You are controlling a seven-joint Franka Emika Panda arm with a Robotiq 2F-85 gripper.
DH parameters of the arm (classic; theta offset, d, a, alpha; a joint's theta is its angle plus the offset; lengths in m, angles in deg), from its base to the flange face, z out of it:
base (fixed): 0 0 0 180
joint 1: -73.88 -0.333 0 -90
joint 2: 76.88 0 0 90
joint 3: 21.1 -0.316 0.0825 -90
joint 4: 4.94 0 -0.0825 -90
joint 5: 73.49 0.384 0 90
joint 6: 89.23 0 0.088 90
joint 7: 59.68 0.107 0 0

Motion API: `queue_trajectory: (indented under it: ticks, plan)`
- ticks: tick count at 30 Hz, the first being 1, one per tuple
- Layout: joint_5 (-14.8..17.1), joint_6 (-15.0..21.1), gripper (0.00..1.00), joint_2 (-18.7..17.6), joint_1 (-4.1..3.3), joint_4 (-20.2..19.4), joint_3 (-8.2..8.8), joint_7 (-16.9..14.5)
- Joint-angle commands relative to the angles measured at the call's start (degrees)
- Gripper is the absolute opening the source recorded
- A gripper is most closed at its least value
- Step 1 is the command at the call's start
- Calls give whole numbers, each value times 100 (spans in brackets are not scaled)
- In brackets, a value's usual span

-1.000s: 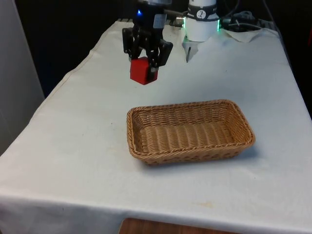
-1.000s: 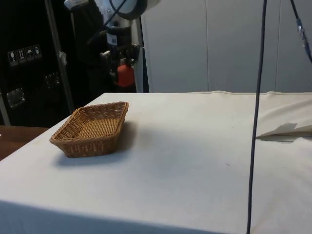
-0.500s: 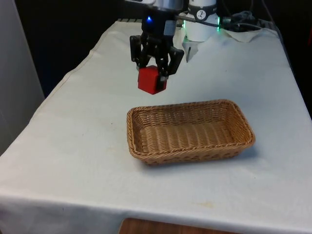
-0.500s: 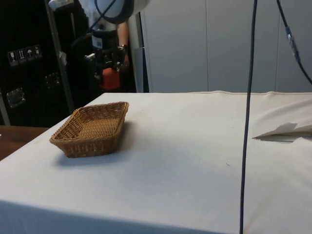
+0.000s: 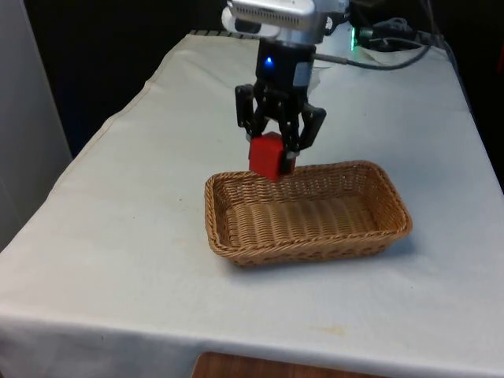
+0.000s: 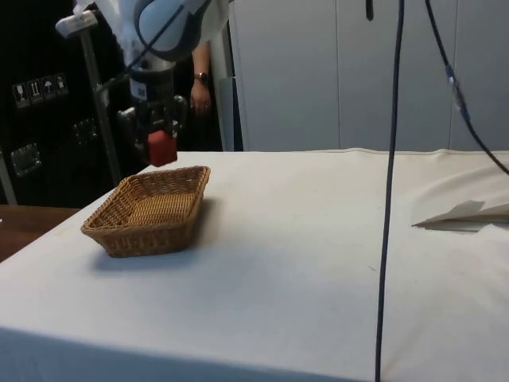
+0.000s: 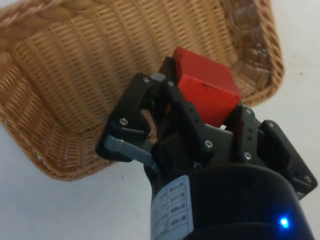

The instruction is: Pick up the cube and place it into the basket.

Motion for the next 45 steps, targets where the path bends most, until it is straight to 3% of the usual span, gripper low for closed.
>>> queue_trajectory:
  ticks: [1,16,17,18,28,35,36,37,44,45]
  plan:
    - [92,46,2,-74,29,46,-69,-6]
    - [178,298,2,-739,11,350,-350,252]
    - [120,246,2,-710,-6,338,-298,258]
    - [166,298,2,-745,17,350,-355,258]
    - [155,338,2,-791,-11,327,-367,304]
    - [292,458,2,-871,52,304,-464,258]
    - [218,424,2,-894,-17,304,-378,321]
    - [298,481,2,-905,29,304,-464,281]
    - [292,498,2,-1014,17,327,-487,309]
    - [241,481,2,-1020,-17,309,-435,338]
